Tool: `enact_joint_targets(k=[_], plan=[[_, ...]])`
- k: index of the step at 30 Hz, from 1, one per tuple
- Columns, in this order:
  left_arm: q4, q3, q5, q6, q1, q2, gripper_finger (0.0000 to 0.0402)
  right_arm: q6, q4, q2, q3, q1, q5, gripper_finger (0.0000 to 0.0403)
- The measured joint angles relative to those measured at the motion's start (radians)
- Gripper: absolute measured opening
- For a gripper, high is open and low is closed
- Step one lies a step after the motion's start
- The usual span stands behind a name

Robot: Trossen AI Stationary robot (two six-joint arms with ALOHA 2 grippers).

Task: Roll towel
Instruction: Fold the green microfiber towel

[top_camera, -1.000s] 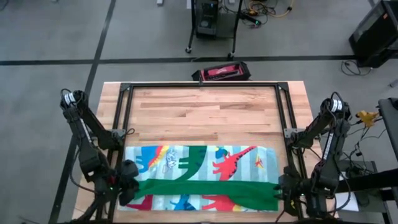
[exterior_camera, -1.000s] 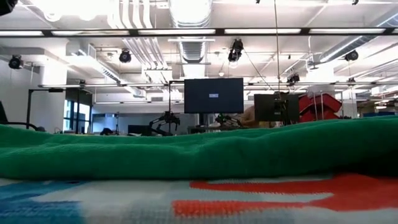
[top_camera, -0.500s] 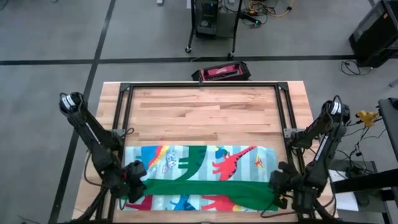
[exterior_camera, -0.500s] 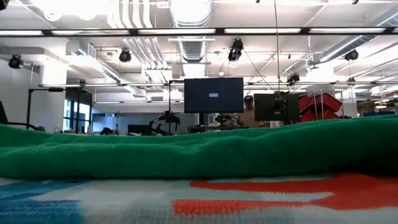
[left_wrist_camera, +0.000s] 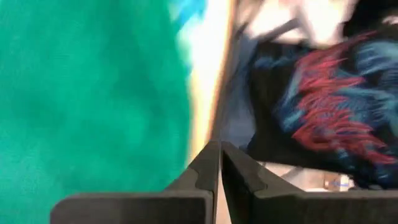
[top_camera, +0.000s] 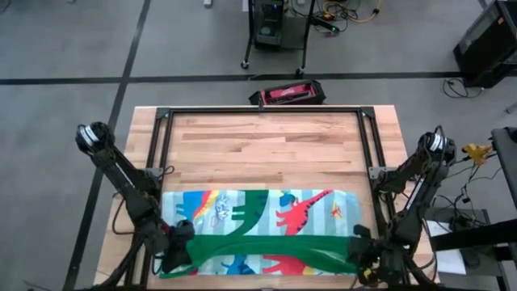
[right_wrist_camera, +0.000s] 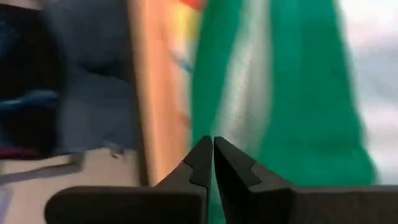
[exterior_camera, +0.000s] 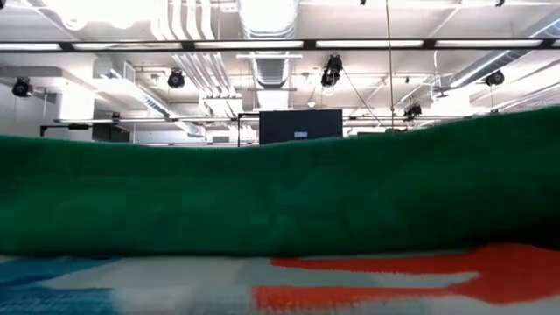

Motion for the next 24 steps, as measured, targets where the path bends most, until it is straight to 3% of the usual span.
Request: enact_joint_targets(k=[4,9,13,17,21,24], plan=[[-0.09,0.026,0.004,0.052,0.018,0.0,0.0,0.042,-0.122,-0.009,-0.002,-0.013,0.04,0.0],[-0.302,0.02,-0.016,-0.015,0.037,0.0,0.0,0.214,-0.327,0.02,-0.004,-0.031,0.01,0.0],[-0.351,-0.001,-0.021,-0.058,0.045,0.008,0.0,0.257,-0.27,0.072,-0.012,-0.036,-0.122,0.0],[-0.328,-0.005,-0.039,-0.059,0.048,0.017,0.0,0.232,-0.083,0.129,-0.011,-0.046,-0.223,0.0],[-0.327,-0.006,-0.046,-0.059,0.063,0.017,0.0,0.091,0.062,0.142,0.012,-0.071,-0.228,0.0],[-0.334,-0.006,-0.047,-0.05,0.084,0.018,0.0,-0.007,0.071,0.138,0.03,-0.084,-0.195,0.0]])
